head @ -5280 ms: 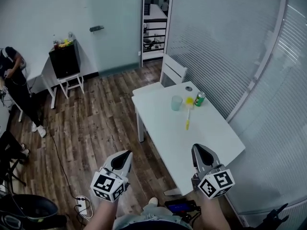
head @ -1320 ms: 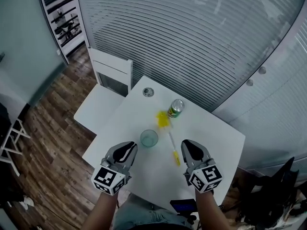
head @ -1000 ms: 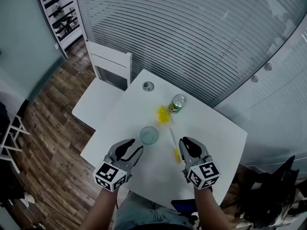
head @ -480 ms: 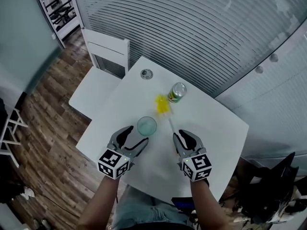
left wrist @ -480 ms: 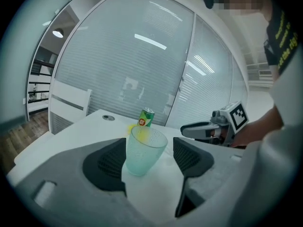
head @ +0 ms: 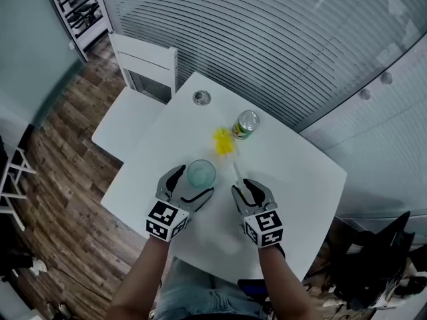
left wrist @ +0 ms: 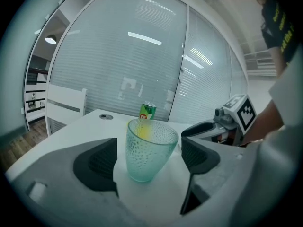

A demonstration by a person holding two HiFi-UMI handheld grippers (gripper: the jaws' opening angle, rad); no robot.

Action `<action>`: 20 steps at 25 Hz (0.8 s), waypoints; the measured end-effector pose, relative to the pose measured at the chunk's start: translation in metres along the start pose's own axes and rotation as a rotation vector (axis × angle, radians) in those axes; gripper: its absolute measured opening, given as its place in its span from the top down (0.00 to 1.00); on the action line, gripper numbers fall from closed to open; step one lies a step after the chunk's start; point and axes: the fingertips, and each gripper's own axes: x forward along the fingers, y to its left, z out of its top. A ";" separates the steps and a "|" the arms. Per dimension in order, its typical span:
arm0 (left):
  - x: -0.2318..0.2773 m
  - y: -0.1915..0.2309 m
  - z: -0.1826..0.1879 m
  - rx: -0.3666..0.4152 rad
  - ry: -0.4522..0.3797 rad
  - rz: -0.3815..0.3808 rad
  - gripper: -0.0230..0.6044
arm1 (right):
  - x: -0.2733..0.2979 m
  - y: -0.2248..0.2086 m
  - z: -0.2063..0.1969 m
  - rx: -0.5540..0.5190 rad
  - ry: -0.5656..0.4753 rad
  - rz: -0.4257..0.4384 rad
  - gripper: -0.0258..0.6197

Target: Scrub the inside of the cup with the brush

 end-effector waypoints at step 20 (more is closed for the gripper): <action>0.037 -0.002 0.006 0.031 -0.052 -0.039 0.22 | 0.016 -0.008 -0.032 -0.063 0.089 -0.049 0.71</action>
